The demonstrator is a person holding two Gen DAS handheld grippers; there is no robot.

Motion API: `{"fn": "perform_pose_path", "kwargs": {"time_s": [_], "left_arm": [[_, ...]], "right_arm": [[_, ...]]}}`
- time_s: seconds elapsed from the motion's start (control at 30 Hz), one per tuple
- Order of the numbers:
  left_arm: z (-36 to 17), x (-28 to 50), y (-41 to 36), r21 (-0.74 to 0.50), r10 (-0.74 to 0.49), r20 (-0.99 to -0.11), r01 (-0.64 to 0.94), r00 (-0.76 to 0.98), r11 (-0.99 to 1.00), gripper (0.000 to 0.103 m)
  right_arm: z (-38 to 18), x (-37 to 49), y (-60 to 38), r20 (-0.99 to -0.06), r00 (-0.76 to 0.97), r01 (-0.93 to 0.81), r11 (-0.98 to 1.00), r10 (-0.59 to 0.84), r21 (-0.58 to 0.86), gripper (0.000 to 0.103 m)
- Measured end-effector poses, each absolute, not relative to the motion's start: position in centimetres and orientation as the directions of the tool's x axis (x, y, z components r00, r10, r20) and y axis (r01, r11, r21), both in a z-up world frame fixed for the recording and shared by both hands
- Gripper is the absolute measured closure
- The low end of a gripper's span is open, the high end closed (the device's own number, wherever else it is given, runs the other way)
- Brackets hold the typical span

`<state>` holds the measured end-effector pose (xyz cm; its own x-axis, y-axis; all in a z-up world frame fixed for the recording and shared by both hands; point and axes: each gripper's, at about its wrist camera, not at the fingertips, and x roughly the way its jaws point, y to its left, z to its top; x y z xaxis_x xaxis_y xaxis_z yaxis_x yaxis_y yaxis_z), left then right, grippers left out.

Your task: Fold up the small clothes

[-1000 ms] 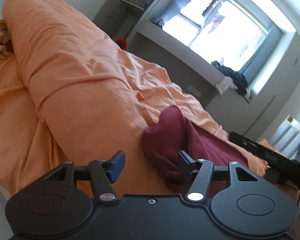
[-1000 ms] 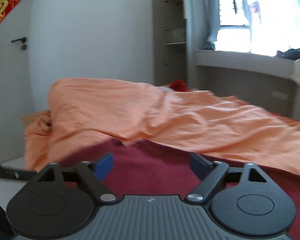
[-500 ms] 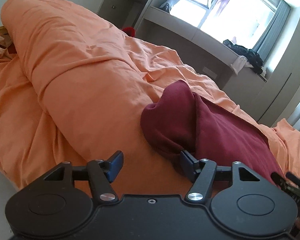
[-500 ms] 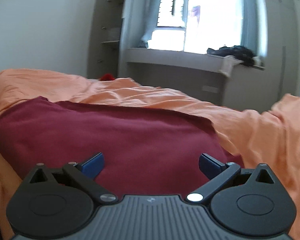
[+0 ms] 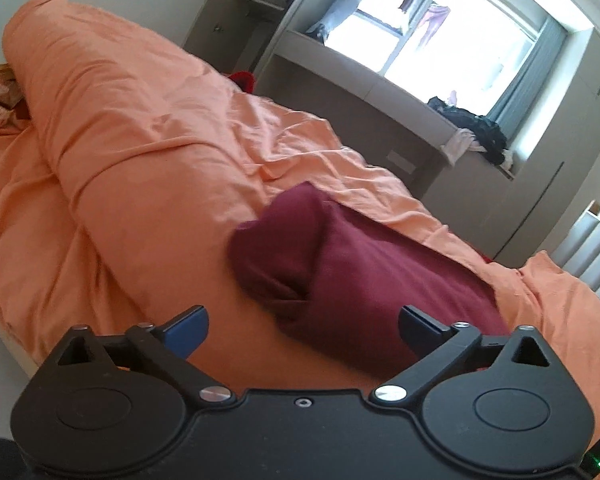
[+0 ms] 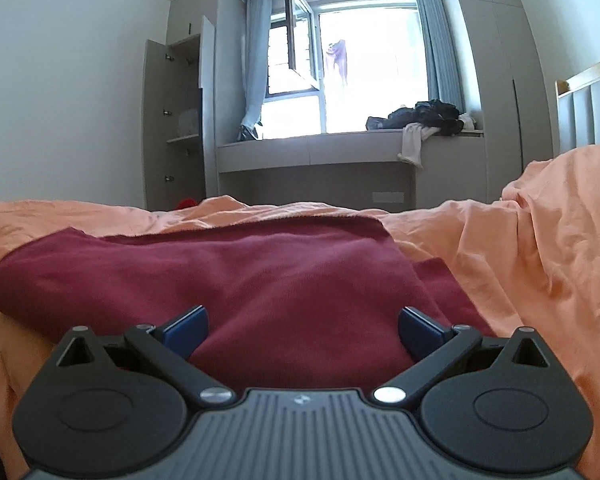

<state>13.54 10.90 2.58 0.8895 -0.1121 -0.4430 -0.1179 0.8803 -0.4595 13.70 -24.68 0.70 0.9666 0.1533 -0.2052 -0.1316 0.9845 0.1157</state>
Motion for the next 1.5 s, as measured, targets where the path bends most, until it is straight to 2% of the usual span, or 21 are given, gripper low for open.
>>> {"fn": "perform_pose_path", "kwargs": {"time_s": [0.23,0.4,0.57,0.87,1.0,1.07,1.23,1.5], "left_arm": [[2.0,14.6,6.8,-0.497,-0.166,-0.481,-0.112,0.861,0.86,0.001],[1.1,16.8,5.2,-0.458,-0.145,-0.527,-0.136,0.838,0.879,0.001],[0.5,18.2,5.9,-0.538,-0.179,-0.522,-0.159,0.834,0.828,0.001],[-0.6,19.0,7.6,-0.62,-0.141,-0.53,-0.269,0.836,0.737,0.001],[-0.9,19.3,8.0,-0.636,-0.138,-0.542,-0.297,0.829,0.712,0.001],[-0.9,19.4,7.9,-0.631,-0.127,-0.55,-0.311,0.825,0.71,0.001],[-0.8,19.9,7.7,-0.611,-0.123,-0.575,-0.324,0.809,0.723,0.001],[-0.1,22.0,7.9,-0.565,-0.094,-0.606,-0.344,0.79,0.75,0.001]], "right_arm": [[2.0,14.2,-26.3,-0.219,0.965,-0.105,0.977,0.146,0.187,0.0],[2.6,14.7,-25.5,-0.201,0.969,-0.109,0.976,0.147,0.191,0.0],[3.1,16.2,-23.6,-0.184,0.97,-0.127,0.975,0.161,0.183,0.0],[3.6,17.5,-20.2,-0.162,0.973,-0.146,0.984,0.161,0.103,0.0],[2.8,18.0,-19.0,-0.218,0.963,-0.151,0.988,0.157,0.042,0.0],[1.8,18.5,-18.3,-0.262,0.953,-0.15,0.988,0.15,0.018,0.0],[0.4,17.5,-18.2,-0.199,0.972,-0.118,0.991,0.129,0.069,0.0],[0.5,17.3,-18.7,-0.197,0.973,-0.103,0.991,0.117,0.082,0.0]]}}
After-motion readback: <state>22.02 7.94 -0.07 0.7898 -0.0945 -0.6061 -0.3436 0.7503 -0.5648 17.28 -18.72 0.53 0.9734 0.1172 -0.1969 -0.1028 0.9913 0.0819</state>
